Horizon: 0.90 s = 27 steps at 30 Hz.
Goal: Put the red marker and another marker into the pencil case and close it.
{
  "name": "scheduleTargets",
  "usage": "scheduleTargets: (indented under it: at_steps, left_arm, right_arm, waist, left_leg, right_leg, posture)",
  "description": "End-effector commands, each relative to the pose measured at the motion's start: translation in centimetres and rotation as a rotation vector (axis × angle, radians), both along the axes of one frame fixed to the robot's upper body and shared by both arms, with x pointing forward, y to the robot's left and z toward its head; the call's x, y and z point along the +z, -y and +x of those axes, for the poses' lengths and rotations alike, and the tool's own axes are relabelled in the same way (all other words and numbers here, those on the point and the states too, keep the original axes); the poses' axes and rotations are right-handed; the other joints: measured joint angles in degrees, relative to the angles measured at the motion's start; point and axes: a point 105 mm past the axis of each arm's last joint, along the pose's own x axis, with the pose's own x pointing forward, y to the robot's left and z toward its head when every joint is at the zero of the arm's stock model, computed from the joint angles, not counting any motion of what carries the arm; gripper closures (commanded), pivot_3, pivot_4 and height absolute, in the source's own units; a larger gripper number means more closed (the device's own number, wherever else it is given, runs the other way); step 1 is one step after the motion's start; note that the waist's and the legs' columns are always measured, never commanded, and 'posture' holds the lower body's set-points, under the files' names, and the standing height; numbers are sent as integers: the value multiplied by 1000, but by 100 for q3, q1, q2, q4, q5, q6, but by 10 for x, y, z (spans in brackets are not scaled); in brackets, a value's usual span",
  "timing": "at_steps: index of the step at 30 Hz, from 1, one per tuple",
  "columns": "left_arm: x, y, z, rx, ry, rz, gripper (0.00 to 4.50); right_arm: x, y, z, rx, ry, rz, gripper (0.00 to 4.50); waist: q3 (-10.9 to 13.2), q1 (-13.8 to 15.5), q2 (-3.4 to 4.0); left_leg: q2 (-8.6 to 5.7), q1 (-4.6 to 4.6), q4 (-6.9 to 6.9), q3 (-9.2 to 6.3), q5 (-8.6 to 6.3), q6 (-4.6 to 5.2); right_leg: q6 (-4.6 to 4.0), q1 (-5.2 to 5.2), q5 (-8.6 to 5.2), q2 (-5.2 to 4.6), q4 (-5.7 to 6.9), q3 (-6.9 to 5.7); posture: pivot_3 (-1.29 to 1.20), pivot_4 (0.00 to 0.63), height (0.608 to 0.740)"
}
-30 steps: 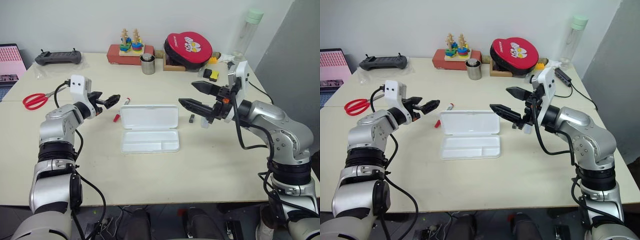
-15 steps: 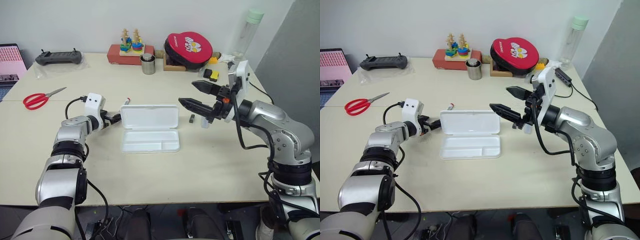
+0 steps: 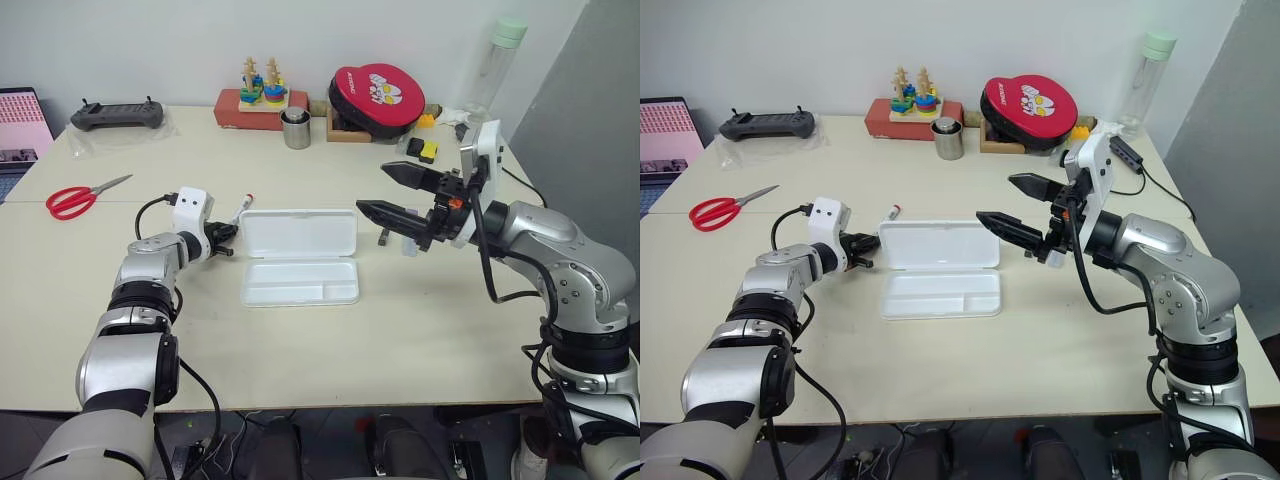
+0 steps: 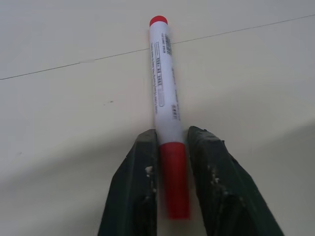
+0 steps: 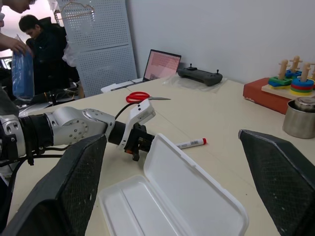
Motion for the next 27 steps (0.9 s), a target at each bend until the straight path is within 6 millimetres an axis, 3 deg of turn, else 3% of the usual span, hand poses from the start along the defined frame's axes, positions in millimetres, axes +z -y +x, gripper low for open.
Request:
scheduleTargets:
  at_steps: [1,5,7,9,12,14,16,19,23,27]
  left_arm:
    - [22,-6,6,44,102,-14,4077]
    - [88,8,4,-102,374,-104,4077]
    - [122,28,-15,-314,498,-121,4077]
    - [136,55,-45,-565,517,-107,4077]
    - [128,84,-88,-871,399,-44,4077]
    - [110,89,-111,-1009,273,65,4077]
    - [98,90,-120,-1067,191,158,4077]
    - [79,90,-120,-1118,117,297,4077]
    - [49,81,-103,-1101,25,513,4077]
    - [44,89,-93,-1112,52,498,4077]
  right_arm:
    - [13,2,-8,17,60,14,0]
    - [17,7,-12,20,66,17,0]
    - [18,9,-14,28,66,14,0]
    - [18,12,-16,41,66,-1,0]
    - [17,15,-21,64,64,-29,0]
    - [14,16,-23,75,59,-50,0]
    - [12,16,-24,80,57,-59,0]
    - [11,14,-23,85,57,-59,0]
    - [9,11,-23,85,59,-55,0]
    - [6,10,-24,72,53,-56,0]
  waist:
    - [0,-2,0]
    - [2,4,-3]
    - [2,3,-4]
    - [3,-9,-4]
    - [2,-10,-2]
    - [3,-41,2]
    - [3,-54,6]
    - [5,-53,7]
    - [5,-24,8]
    - [5,-4,8]
  left_leg:
    - [0,0,0,0,0,0]
    - [0,-1,0,0,0,0]
    - [0,-5,-1,-1,0,0]
    - [0,-8,-2,0,0,-1]
    - [-2,-3,-10,5,-1,-2]
    - [-1,1,-18,5,-1,-2]
    - [0,10,-23,5,-1,-2]
    - [9,11,-19,-1,0,0]
    - [4,10,-2,4,2,3]
    - [4,4,-1,10,2,3]
  right_leg:
    - [0,0,0,0,0,0]
    - [-1,0,1,0,-1,0]
    - [-9,-1,5,0,-2,-1]
    - [-15,-2,9,-1,-4,-1]
    - [-32,-2,10,-6,-4,2]
    - [-34,-2,6,-5,-3,1]
    - [-29,0,-5,-5,0,1]
    - [-22,-1,-14,3,4,-4]
    - [-43,2,-26,0,1,4]
    - [-42,-3,-26,-1,-1,8]
  posture:
    - [0,150,740]
    - [0,150,740]
    - [0,150,740]
    - [0,150,740]
    - [0,150,740]
    - [0,150,740]
    - [0,150,740]
    - [0,150,740]
    - [0,150,740]
    - [0,150,740]
